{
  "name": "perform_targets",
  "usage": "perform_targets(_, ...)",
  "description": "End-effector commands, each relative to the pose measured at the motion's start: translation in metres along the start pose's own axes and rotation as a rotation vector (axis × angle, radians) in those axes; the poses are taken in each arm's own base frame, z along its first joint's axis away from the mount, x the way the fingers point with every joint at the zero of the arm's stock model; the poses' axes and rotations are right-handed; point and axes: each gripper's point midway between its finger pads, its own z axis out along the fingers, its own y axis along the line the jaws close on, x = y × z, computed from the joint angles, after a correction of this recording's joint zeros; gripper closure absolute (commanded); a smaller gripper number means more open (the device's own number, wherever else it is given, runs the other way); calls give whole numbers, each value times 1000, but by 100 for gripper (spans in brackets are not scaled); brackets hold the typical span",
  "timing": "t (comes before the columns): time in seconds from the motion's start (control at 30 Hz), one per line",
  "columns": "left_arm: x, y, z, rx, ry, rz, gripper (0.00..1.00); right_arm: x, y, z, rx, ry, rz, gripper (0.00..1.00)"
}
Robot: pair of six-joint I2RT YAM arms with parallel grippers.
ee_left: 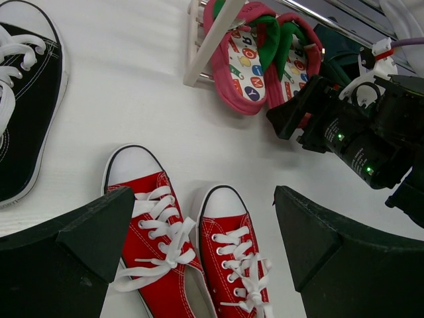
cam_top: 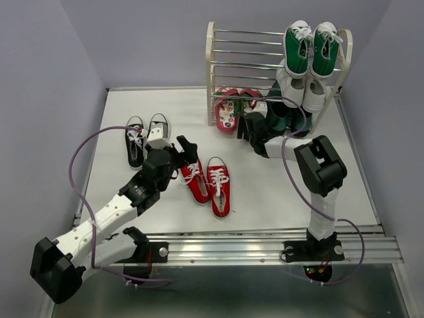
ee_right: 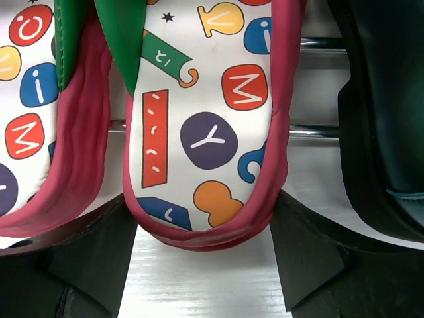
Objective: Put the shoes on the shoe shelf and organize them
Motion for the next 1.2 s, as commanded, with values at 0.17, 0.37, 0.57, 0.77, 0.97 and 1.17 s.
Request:
perform_targets(0.17, -11, 0, -2, -8, -37, -22, 1, -26, 5, -2, -14, -63, 69, 18)
perform_targets(0.37, -7, 4, -5, -23, -14, -28, 1, -27, 14, -25, -88, 15, 90, 0)
perform_targets(0.57, 2, 7, -9, -30, 28, -40, 1, -24, 18, -61, -121, 68, 75, 0)
perform_targets(0.77, 8, 8, -12, -34, 56, -58, 1, 3, 18, -96, -149, 179, 65, 0)
perform_targets(0.97, 20, 16, -19, -60, 107, -65, 1, 41, 41, -172, -247, 342, -32, 0)
perform_targets(1.17, 43, 25, -31, -91, 196, -118, 1, 77, 63, -257, -391, 531, -79, 0)
